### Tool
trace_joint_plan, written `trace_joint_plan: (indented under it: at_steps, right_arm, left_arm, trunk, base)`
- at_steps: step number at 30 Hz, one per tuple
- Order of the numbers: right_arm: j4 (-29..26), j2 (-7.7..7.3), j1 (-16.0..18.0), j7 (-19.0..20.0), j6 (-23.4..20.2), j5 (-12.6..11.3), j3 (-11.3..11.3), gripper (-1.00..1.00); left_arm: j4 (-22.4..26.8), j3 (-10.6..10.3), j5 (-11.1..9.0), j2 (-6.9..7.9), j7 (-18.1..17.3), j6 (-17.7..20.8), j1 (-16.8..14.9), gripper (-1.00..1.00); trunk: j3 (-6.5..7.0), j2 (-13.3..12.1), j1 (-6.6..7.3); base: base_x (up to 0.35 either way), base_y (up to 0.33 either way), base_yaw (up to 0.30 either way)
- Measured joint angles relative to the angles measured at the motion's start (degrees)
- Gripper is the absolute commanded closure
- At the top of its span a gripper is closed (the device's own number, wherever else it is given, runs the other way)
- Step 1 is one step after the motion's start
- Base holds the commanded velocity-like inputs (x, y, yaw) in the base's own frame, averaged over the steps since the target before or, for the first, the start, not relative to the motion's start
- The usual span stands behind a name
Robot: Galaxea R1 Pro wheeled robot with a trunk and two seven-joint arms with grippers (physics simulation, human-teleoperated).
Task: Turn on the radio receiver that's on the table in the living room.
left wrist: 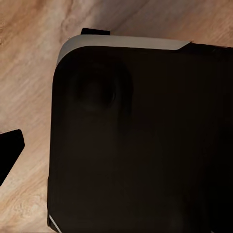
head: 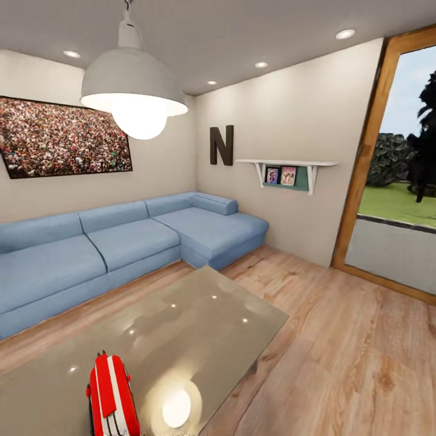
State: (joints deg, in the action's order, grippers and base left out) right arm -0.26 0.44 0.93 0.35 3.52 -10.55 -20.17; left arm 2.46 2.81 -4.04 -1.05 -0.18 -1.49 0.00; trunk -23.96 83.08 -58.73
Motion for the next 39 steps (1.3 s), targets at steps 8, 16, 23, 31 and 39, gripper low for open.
trace_joint_plan:
  at_steps: [8,16,23,31,39]
  right_arm:
    - [0.0,0.0,0.0,0.0,0.0,0.0,0.0,-1.0]
    - [0.0,0.07,0.0,0.0,0.0,0.1,0.0,-1.0]
    - [0.0,0.08,0.0,0.0,0.0,0.3,0.0,-1.0]
    - [0.0,0.08,0.0,0.0,0.1,0.2,0.0,-1.0]
    - [0.0,0.0,0.0,0.0,0.1,0.0,0.0,-1.0]
  left_arm:
    - [0.0,0.0,0.0,0.0,0.0,0.0,0.0,-1.0]
    - [0.0,0.0,0.0,0.0,0.0,0.0,0.0,-1.0]
    - [0.0,0.1,0.0,0.0,0.0,0.0,0.0,-1.0]
    - [0.0,0.1,-0.1,0.0,0.0,0.0,0.0,-1.0]
    - [0.0,0.1,-0.1,0.0,0.0,0.0,0.0,-1.0]
  trunk:
    - [0.0,0.0,0.0]
    - [-0.05,0.0,0.0]
    - [-0.21,0.0,0.0]
    - [-0.27,0.0,0.0]
    - [-0.27,0.0,0.0]
  base:
    - [0.0,0.0,0.3]
    - [0.0,0.0,0.3]
    - [0.058,0.0,0.291]
    - [0.29,0.0,0.046]
    - [0.247,0.0,0.056]
